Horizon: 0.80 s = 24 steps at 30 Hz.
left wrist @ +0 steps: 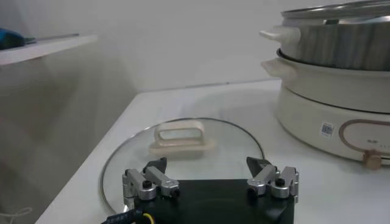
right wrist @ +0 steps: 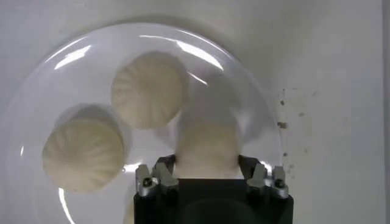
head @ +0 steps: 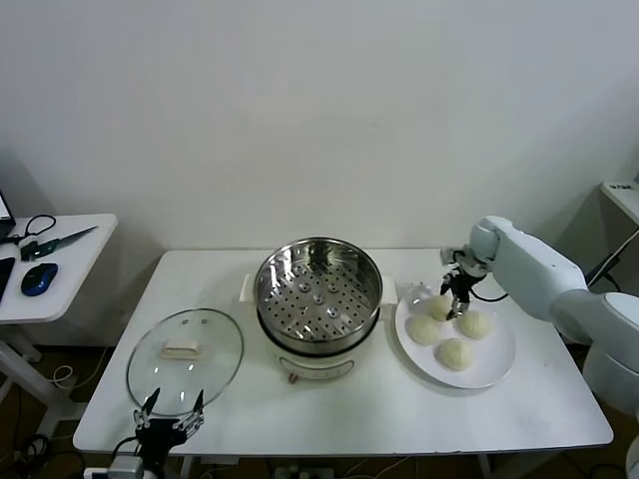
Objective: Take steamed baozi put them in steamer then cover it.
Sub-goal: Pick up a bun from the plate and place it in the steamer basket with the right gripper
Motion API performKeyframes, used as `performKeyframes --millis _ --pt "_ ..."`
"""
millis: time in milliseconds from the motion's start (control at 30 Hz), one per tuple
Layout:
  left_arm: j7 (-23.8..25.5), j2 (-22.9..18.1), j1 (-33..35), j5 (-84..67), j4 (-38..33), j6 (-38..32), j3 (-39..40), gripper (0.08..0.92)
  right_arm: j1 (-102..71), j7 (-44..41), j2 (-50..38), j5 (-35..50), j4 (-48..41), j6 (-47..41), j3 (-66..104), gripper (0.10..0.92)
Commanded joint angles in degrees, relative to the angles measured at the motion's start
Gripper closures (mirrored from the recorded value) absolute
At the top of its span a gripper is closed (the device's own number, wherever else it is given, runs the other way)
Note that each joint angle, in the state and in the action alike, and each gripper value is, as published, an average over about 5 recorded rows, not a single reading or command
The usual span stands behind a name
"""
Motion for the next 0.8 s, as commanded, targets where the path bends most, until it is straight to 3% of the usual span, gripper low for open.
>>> performKeyframes --millis 33,133,400,600,800 --pt "0.0 -0.1 -0.1 0.0 0.1 0.0 0.0 0.177 0.9 0.4 0.4 -0.1 0.1 0.6 0.6 0.353" --pt "-0.1 0.0 -0.1 0.0 0.0 0.0 0.1 0.177 3.7 0.2 -1.1 2.4 3.0 1.9 -1.9 0.355" --pt "-0.1 0.2 0.5 -0.1 -0.8 -0.5 -0.4 0.177 24.3 -1.1 -7.8 14.7 22.1 9.4 -22.0 0.372" --pt "-0.1 0.2 0.7 0.0 -2.1 -0.2 -0.2 0.177 42.3 -3.7 -4.3 20.1 32.2 25.8 -29.8 0.436" --pt "-0.1 0.2 1.1 0.1 -3.1 0.0 -0.2 0.177 48.6 -1.5 0.4 18.8 46.8 30.4 -33.2 0.440"
